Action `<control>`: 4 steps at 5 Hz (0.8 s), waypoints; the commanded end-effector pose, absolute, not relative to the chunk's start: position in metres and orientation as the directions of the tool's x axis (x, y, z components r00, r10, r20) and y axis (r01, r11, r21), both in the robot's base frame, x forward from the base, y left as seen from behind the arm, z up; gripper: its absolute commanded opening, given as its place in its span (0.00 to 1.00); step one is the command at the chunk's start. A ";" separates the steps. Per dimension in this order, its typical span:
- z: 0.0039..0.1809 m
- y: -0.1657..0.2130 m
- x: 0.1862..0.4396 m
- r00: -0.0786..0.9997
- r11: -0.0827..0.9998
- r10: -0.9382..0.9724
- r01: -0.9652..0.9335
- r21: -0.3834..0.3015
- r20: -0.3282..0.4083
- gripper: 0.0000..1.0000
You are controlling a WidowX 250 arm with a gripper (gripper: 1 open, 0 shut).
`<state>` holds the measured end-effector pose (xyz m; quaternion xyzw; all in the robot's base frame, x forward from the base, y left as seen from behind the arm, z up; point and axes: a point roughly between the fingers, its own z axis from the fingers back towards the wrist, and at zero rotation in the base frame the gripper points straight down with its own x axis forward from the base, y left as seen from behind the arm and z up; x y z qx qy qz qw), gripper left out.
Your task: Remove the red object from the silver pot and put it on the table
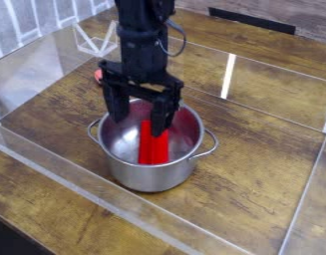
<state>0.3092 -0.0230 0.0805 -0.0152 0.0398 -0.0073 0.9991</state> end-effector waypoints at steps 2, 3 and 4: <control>0.074 -0.032 0.321 0.999 0.999 -0.027 0.026 -0.046 -0.023 1.00; 0.066 -0.032 0.323 0.999 0.998 -0.025 0.024 -0.050 -0.027 1.00; 0.059 -0.032 0.325 0.999 0.998 -0.024 0.022 -0.056 -0.031 0.00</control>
